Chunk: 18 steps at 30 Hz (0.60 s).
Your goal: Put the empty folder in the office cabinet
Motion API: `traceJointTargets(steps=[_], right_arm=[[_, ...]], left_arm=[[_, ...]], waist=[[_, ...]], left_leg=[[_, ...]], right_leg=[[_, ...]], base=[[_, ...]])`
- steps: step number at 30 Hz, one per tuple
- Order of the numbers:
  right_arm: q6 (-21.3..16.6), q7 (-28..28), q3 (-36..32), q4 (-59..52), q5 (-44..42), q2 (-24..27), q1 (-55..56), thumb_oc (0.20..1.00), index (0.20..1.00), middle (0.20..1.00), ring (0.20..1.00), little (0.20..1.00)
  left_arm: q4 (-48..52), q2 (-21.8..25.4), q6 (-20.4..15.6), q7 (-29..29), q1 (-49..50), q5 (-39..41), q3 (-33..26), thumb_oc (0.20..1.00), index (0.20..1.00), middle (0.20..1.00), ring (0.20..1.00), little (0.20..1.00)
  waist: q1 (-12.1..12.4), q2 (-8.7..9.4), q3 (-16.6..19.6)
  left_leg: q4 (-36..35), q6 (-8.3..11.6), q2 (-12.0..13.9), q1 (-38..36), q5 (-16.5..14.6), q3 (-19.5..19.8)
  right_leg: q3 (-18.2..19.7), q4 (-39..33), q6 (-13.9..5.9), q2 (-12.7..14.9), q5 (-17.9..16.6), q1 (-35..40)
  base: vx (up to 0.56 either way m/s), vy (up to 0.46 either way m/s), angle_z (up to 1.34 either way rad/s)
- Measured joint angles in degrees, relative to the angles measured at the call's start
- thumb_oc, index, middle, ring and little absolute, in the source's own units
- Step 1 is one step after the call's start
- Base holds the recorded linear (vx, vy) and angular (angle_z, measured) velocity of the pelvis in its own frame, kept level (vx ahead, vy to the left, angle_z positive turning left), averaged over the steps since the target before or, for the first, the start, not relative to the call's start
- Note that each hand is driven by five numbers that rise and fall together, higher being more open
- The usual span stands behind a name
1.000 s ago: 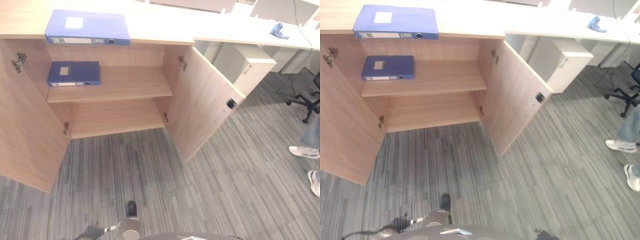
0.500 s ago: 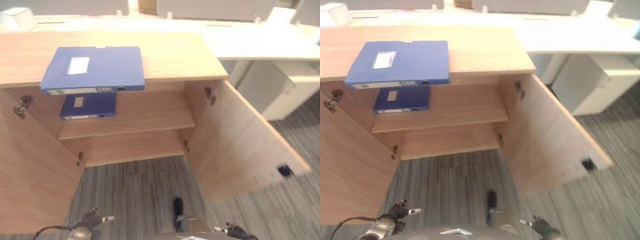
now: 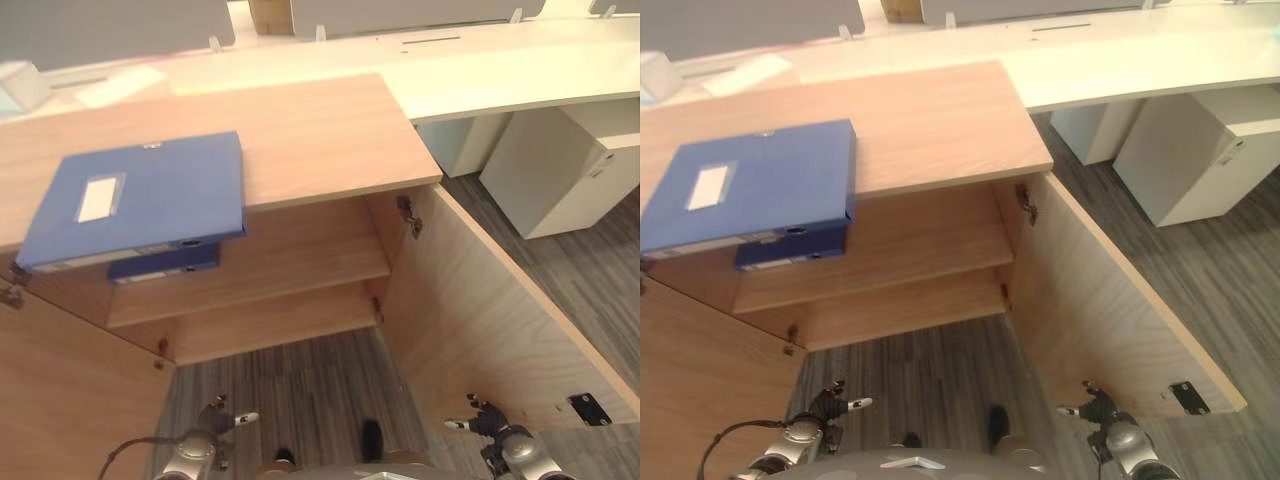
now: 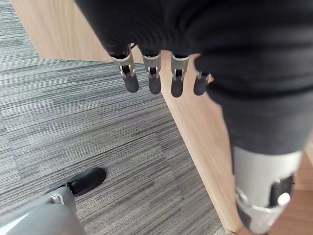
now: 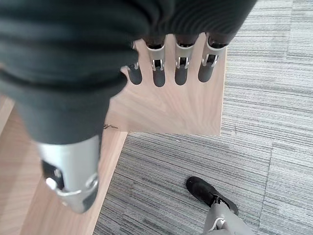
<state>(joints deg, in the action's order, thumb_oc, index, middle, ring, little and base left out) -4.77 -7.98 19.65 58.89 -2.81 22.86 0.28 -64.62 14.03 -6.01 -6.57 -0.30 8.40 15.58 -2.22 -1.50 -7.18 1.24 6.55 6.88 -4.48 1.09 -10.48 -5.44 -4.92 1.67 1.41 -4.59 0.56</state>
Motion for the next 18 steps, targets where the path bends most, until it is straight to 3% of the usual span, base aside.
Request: traceJointTargets(steps=[3, 5, 7, 8, 11, 12, 15, 18], right_arm=[[0.09, 0.11, 0.10, -0.12, 0.04, -0.16, 0.23, 1.000, 1.000, 1.000, 1.000, 1.000], [0.08, 0.71, -0.36, -0.24, 0.09, 0.35, 0.95, 1.000, 1.000, 1.000, 1.000, 1.000], [0.08, 0.96, -2.27, -0.49, 0.47, 1.15, 1.38, 1.000, 1.000, 1.000, 1.000, 1.000], [0.08, 1.11, -4.85, -0.70, 1.12, 1.24, 2.19, 1.000, 1.000, 1.000, 1.000, 1.000], [-0.27, 1.25, -7.02, -1.31, 1.74, 0.30, 4.91, 1.000, 1.000, 1.000, 1.000, 1.000], [-0.27, 1.25, -7.02, -1.31, 1.74, 0.30, 4.91, 1.000, 1.000, 1.000, 1.000, 1.000], [0.03, 1.07, -8.69, 0.19, 1.83, -2.96, 8.07, 1.000, 1.000, 1.000, 1.000, 1.000], [0.21, 0.71, -7.70, -0.22, 1.85, -3.46, 7.82, 1.000, 1.000, 1.000, 1.000, 1.000]], left_arm=[[0.71, 0.20, 0.07, 0.98, 0.43, -0.25, -0.40, 1.000, 1.000, 1.000, 1.000, 1.000], [7.69, 0.58, -0.15, 2.48, 3.15, -0.75, -0.43, 1.000, 1.000, 1.000, 1.000, 1.000], [11.68, 0.65, -0.30, 3.21, 3.81, -2.44, -0.48, 1.000, 1.000, 1.000, 1.000, 1.000], [16.95, 1.08, -0.13, 3.28, 6.09, -4.90, -2.32, 1.000, 1.000, 1.000, 1.000, 1.000], [23.14, 6.12, -0.92, 4.77, 9.48, -9.09, -5.79, 1.000, 1.000, 1.000, 1.000, 1.000], [23.14, 6.12, -0.92, 4.77, 9.48, -9.09, -5.79, 1.000, 1.000, 1.000, 1.000, 1.000], [24.37, 12.77, -0.22, 7.72, 12.12, -12.34, -11.90, 1.000, 1.000, 1.000, 1.000, 1.000], [25.97, 16.37, -0.40, 10.47, 11.14, -14.64, -13.69, 1.000, 1.000, 1.000, 1.000, 1.000]], waist=[[-0.22, -0.05, -0.14], [-0.11, -1.01, -0.29], [-0.15, -2.11, -0.23], [-0.12, -2.78, -0.06], [0.91, 0.36, 0.18], [0.91, 0.36, 0.18], [2.36, 3.80, 1.82], [2.71, 4.47, 1.88]], left_leg=[[0.66, 0.83, 0.73, 0.26, -0.46, -0.24], [-1.25, 1.54, 4.25, 0.53, 0.15, 1.32], [-3.83, 1.18, 4.68, 1.08, 0.36, 2.11], [-6.34, 1.55, 4.32, 0.57, 2.20, 2.04], [-6.34, -0.74, -0.80, 0.03, 1.66, 1.21], [-6.34, -0.74, -0.80, 0.03, 1.66, 1.21], [-6.35, -3.81, -4.73, 0.92, 0.83, 0.29], [-6.34, -5.06, -6.05, 0.92, 1.15, -0.63]], right_leg=[[-0.08, 0.03, -0.03, 1.33, -0.08, 0.42], [-0.85, 0.02, -1.85, 2.39, -0.20, 0.77], [-1.46, 0.00, -3.95, 3.34, -0.52, 0.37], [-1.40, 0.02, -5.27, 3.84, -0.69, 0.08], [-1.48, -0.03, -6.89, 8.69, -0.93, 0.05], [-1.48, -0.03, -6.89, 8.69, -0.93, 0.05], [-1.45, 0.09, -9.46, 12.77, -4.11, -0.73], [-1.49, 0.07, -9.28, 13.61, -6.81, -2.02]], base=[[-0.05, 0.155, 0.06], [-0.03, 0.244, 0.19], [0.00, 0.281, 0.23], [-0.01, 0.162, 0.01], [-0.01, 0.195, -0.03], [-0.03, 0.142, 0.02], [-0.03, 0.183, -0.05], [0.03, 0.085, -0.18]])
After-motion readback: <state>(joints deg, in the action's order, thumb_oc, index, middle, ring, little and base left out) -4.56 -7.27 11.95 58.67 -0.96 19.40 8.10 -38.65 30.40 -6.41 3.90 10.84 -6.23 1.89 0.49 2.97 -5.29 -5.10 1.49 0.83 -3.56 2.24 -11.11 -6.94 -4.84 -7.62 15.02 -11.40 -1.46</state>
